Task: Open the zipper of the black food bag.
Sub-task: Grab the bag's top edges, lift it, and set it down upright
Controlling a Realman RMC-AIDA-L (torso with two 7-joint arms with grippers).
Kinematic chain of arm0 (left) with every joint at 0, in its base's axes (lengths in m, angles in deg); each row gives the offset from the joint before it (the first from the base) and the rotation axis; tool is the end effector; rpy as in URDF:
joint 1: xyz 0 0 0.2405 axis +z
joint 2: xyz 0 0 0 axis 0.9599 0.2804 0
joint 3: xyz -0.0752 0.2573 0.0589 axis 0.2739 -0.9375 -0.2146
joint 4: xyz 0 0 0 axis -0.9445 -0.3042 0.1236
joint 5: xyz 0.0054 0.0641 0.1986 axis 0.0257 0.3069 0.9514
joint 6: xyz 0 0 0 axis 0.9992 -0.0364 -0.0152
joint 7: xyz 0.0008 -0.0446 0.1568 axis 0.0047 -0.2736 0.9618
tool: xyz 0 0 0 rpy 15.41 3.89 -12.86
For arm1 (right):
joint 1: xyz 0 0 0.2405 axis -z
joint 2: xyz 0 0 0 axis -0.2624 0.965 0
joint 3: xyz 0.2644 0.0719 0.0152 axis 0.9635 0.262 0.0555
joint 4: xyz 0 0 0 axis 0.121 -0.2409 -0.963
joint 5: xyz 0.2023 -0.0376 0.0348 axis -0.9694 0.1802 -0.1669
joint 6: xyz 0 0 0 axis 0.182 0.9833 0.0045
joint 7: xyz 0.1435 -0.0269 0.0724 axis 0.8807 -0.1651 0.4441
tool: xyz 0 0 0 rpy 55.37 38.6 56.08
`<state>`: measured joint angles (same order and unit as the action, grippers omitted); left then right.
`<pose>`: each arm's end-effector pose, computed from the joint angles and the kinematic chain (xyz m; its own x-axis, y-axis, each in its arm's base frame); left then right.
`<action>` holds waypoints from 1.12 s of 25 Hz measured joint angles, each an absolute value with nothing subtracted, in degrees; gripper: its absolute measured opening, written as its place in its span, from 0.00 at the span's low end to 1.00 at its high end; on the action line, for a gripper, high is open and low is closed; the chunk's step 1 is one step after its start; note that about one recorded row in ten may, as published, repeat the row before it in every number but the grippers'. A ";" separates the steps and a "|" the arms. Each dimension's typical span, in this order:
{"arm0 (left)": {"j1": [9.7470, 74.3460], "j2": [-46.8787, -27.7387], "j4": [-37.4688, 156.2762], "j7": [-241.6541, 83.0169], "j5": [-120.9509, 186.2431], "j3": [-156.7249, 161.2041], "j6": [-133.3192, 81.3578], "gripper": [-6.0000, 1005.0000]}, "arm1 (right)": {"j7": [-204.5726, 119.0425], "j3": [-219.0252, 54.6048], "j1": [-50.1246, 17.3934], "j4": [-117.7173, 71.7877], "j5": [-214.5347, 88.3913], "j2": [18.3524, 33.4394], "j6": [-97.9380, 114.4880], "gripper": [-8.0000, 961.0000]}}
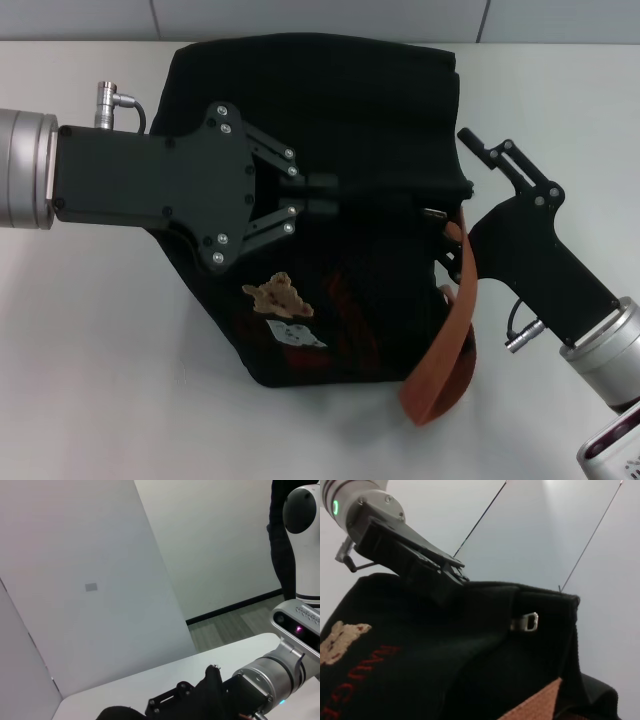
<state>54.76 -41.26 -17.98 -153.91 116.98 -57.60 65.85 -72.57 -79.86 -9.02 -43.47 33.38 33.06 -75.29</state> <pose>-0.1645 0.2956 0.0213 0.8520 -0.3271 0.4087 -0.2451 -0.9392 -0.2406 0.2407 0.2633 -0.0954 0.7387 0.5535 -0.3846 -0.1060 -0.4681 -0.8773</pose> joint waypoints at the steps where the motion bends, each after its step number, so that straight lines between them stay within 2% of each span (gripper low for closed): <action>1: 54.74 -41.25 -17.86 -153.89 116.97 -57.60 65.73 0.10 | -72.58 -79.89 -8.99 -43.47 33.42 33.06 -75.31 0.82; 4: 54.66 -41.22 -17.56 -153.66 117.09 -57.71 65.28 0.10 | -72.65 -79.89 -8.92 -43.47 33.82 33.06 -75.36 0.82; 6: 54.66 -41.22 -17.54 -153.43 117.11 -57.81 65.18 0.10 | -73.12 -79.88 -8.89 -43.53 34.11 33.06 -75.36 0.60; 17: 54.64 -41.21 -17.56 -153.27 116.98 -57.87 64.83 0.10 | -74.87 -79.79 -10.16 -43.76 35.72 33.06 -73.83 0.13; 22: 54.64 -41.21 -17.58 -153.25 116.98 -57.85 64.72 0.10 | -74.71 -79.86 -10.33 -43.76 35.86 33.06 -73.26 0.02; 28: 54.63 -41.13 -17.58 -153.14 116.99 -57.85 64.66 0.10 | -74.51 -79.87 -10.39 -43.64 35.86 33.06 -73.24 0.02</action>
<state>54.63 -41.13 -17.58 -153.14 116.99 -57.85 64.66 -74.51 -79.87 -10.39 -43.64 35.86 33.06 -73.24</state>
